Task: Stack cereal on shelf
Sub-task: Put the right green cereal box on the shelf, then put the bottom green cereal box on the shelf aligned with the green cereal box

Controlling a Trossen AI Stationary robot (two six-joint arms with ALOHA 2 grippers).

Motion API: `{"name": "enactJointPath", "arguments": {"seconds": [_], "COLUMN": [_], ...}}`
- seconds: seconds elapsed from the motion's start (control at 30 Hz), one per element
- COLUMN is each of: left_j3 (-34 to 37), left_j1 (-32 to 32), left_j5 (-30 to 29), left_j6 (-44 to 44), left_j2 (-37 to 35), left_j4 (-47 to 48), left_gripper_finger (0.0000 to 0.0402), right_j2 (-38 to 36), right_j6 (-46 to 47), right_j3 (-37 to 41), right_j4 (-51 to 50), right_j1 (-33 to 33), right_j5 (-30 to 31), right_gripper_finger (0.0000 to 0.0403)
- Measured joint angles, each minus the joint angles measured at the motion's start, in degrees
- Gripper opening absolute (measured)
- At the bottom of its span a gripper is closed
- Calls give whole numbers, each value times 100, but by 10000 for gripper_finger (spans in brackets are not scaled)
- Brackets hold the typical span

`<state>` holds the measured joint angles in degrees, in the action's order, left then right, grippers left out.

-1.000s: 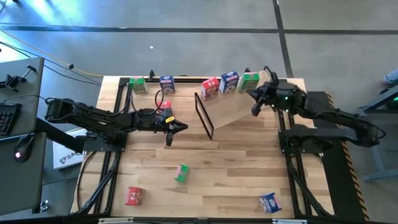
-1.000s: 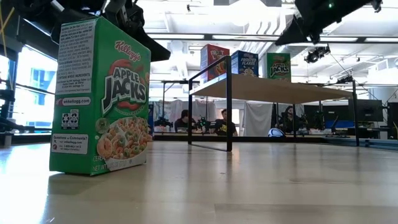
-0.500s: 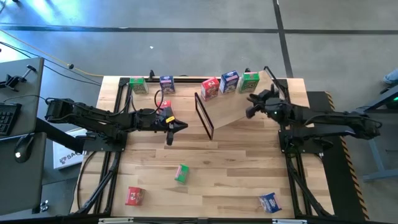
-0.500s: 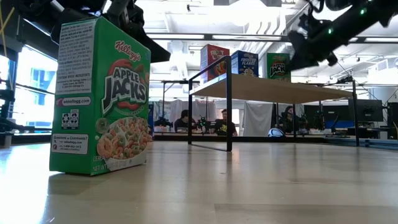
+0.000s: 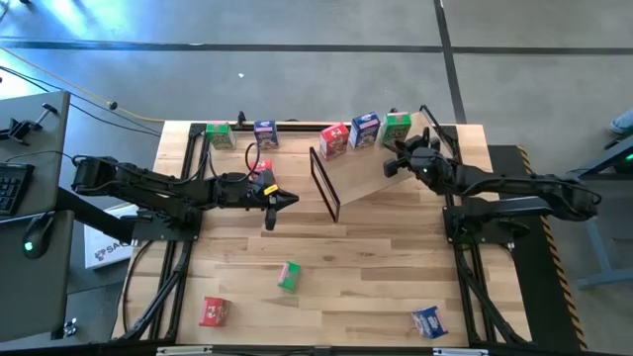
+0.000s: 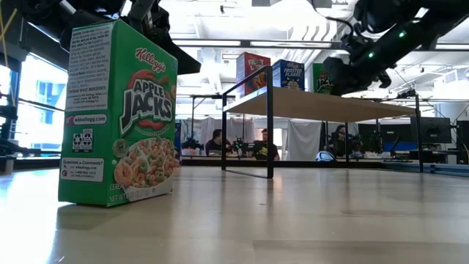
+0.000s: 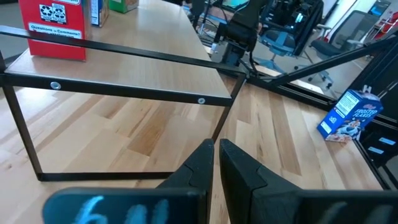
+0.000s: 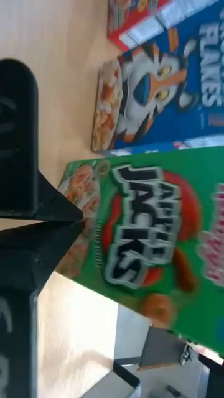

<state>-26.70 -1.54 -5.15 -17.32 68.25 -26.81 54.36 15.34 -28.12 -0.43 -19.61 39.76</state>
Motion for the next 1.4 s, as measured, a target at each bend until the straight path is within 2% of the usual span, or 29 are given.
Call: {"name": "enactJointPath", "arguments": {"seconds": [0.4, 0.7, 0.93, 1.17, 1.4], "left_j3": [0, 0, 0, 0, -19], "left_j1": [0, 7, -32, 72, 467], "left_j5": [-1, 1, 3, -190, 300], "left_j6": [-2, -24, -557, -247, -132], "left_j2": [0, 0, 0, 0, 0], "left_j4": [2, 37, 274, 224, 243], "left_gripper_finger": [19, 19, 19, 9, 3], "right_j2": [528, 539, 416, 7, -165], "right_j6": [-38, -233, -344, -394, -111], "right_j3": [0, 0, -78, -477, -566], "right_j4": [392, 691, 559, -141, -720], "right_j1": [-433, -442, -408, 86, 1223], "right_j5": [-349, -388, -641, -764, -974], "right_gripper_finger": [0, 0, 0, 0, 0]}}
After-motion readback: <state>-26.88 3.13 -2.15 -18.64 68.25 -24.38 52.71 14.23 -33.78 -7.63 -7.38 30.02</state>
